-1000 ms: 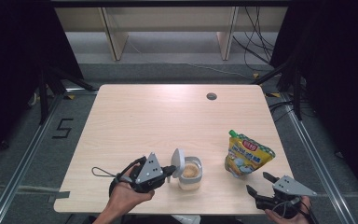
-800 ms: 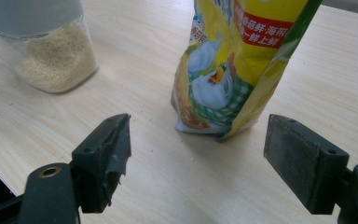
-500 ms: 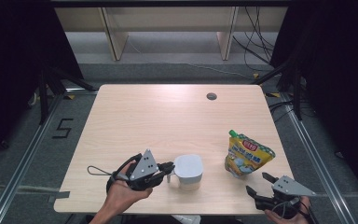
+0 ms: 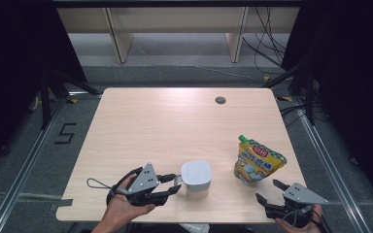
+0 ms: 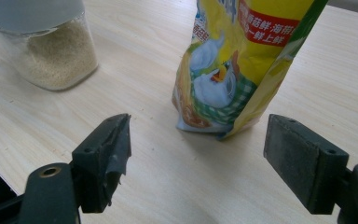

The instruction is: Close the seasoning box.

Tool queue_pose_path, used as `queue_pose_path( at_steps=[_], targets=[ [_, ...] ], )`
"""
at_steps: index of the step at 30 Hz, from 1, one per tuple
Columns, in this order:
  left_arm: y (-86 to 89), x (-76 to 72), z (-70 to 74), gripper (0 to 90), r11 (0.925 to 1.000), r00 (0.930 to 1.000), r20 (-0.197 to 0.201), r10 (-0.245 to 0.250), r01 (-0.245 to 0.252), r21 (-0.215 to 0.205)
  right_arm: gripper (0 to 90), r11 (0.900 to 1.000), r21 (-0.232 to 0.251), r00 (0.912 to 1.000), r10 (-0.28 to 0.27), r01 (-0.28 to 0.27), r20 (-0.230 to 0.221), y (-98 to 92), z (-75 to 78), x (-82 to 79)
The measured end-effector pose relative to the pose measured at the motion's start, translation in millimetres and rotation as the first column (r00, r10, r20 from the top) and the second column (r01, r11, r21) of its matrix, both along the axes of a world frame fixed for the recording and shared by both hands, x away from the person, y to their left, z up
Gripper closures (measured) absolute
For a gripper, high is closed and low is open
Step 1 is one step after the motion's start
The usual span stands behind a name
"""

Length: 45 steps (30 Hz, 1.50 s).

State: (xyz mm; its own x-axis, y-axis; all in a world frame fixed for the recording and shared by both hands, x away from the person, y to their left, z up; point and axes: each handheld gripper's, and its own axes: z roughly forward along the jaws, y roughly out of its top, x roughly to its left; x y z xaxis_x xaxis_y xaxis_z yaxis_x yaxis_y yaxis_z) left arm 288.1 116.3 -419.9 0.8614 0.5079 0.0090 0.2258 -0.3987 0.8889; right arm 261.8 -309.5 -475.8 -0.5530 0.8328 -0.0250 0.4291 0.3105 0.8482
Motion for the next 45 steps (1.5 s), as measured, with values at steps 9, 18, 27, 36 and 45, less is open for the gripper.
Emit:
queue_pose_path(
  at_steps=[9,18,27,36,45],
  targets=[
    [15.8,-12.9,-15.1,36.5,0.9979,0.9974,-0.035,0.063,-0.063,0.013,24.2,1.000,-0.001,0.9999,0.010,-0.010,0.003,1.1,-0.6,0.3],
    [26.7,-19.6,-30.1,31.9,0.9947,0.9927,-0.064,0.102,-0.101,0.019,23.8,1.000,-0.029,0.9996,0.007,-0.006,0.027,0.9,0.0,0.3],
    [34.5,-29.3,-45.9,30.2,0.9912,0.9876,-0.087,0.131,-0.129,0.030,23.8,1.000,-0.029,0.9999,0.011,-0.011,0.011,2.0,1.4,-1.3],
    [35.1,-42.1,-63.4,26.3,0.9837,0.9805,-0.120,0.156,-0.143,0.110,22.1,1.000,-0.017,0.9997,0.022,-0.022,0.000,3.5,1.0,-1.4],
    [31.0,-42.1,-68.2,25.0,0.9798,0.9844,-0.095,0.148,-0.133,0.150,17.2,0.997,-0.039,0.9977,0.063,-0.064,-0.027,7.0,-2.6,0.3]
  ],
)
